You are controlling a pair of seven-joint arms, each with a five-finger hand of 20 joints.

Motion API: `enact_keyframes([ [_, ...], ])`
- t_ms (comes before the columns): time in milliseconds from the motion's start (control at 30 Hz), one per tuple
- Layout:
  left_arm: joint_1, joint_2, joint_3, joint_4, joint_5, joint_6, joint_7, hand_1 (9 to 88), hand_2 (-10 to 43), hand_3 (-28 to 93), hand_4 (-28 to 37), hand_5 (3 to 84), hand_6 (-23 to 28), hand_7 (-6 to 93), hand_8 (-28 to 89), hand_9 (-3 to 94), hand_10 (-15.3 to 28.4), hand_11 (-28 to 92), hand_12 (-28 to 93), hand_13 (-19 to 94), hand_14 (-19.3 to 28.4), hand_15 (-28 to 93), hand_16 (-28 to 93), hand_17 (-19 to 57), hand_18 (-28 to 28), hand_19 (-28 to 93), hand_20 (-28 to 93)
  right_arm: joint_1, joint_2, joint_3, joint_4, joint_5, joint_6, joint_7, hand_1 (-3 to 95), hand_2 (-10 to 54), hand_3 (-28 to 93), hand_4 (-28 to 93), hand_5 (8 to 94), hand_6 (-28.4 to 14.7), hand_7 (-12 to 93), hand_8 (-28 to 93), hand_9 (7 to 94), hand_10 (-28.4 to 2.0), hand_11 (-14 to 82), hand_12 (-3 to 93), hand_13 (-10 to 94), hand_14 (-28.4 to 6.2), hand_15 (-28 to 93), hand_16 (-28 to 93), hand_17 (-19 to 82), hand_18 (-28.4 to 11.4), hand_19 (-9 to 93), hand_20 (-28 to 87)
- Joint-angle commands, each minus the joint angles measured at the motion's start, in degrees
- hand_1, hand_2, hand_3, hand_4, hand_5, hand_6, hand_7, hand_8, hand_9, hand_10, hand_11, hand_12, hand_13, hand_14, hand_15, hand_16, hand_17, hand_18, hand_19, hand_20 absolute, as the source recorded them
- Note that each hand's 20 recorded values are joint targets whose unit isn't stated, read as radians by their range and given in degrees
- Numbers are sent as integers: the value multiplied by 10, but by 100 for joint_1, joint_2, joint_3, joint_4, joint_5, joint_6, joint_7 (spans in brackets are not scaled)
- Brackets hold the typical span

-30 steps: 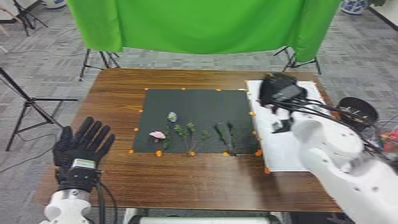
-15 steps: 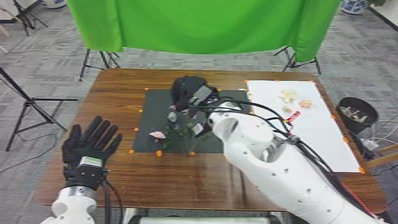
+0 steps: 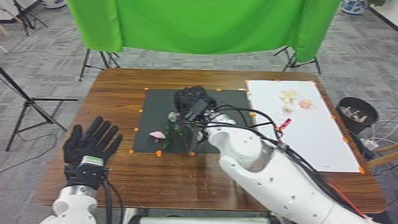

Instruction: Arrange flowers

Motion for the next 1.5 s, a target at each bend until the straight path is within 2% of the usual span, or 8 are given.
enact_keyframes([
  [33,-117,-21,82,84,23,-28,-126,257,155,708,-283,416,105,149,-88,344,166,254,112,237,174,422,-82,-65,152,378,86,-31,-218,-84,127,-68,-34,85,619,-95,733,-283,748,30,297,-26,866,-86,75,385,714,-60,319,435,289,-184,772,430],
  [233,-171,-10,138,91,-51,77,-106,257,156,708,-283,418,106,149,-88,346,168,256,112,238,173,423,-82,-65,152,378,86,-68,-241,-125,177,-117,-102,154,618,-95,732,-283,743,30,290,-29,864,-86,74,384,709,-61,319,434,283,-186,769,432],
  [467,-208,-26,107,144,75,-93,-300,261,169,719,-283,418,104,149,-89,346,167,256,110,238,173,423,-83,-66,152,379,86,-202,-306,-10,91,-139,-603,209,614,-95,721,-283,720,33,261,-38,840,-85,58,357,688,-56,296,428,269,-187,744,426],
  [567,-190,-20,76,160,325,-247,-476,262,169,716,-283,415,104,144,-89,342,165,251,109,234,173,419,-84,-67,152,378,86,-309,-344,30,34,-95,-748,368,605,-95,702,-283,701,35,248,-44,822,-85,52,344,674,-57,288,423,259,-190,729,423],
  [667,-244,-55,98,181,199,-351,-517,262,168,713,-283,410,102,143,-87,337,165,247,109,232,171,414,-83,-68,152,377,85,-383,-342,28,-42,-94,-814,473,594,-95,693,-283,682,31,240,-58,808,-88,57,344,662,-58,295,415,252,-192,720,418],
  [1133,-135,-125,23,191,243,-353,-495,265,155,705,-283,407,102,140,-84,333,164,241,113,228,170,407,-76,-70,152,374,85,-374,-155,289,-806,571,-557,1153,354,-95,724,-283,492,-40,232,-145,539,-166,454,266,499,-145,579,205,208,-219,729,419],
  [1333,-73,-110,51,118,224,-412,-319,265,153,703,-283,407,103,140,-84,332,164,241,114,227,171,407,-75,-70,152,372,85,-478,570,908,-1193,491,-435,1328,260,-95,687,-283,450,-51,166,-121,518,-187,311,208,455,-163,538,173,198,-228,726,415],
  [1500,95,-63,-49,28,268,-464,-76,264,152,701,-283,405,101,139,-84,332,165,239,114,228,171,407,-75,-69,152,371,86,-839,1252,1985,-1037,1383,-427,1189,233,37,779,-280,460,-58,153,-113,469,-194,165,180,431,-164,504,160,221,-218,762,407],
])
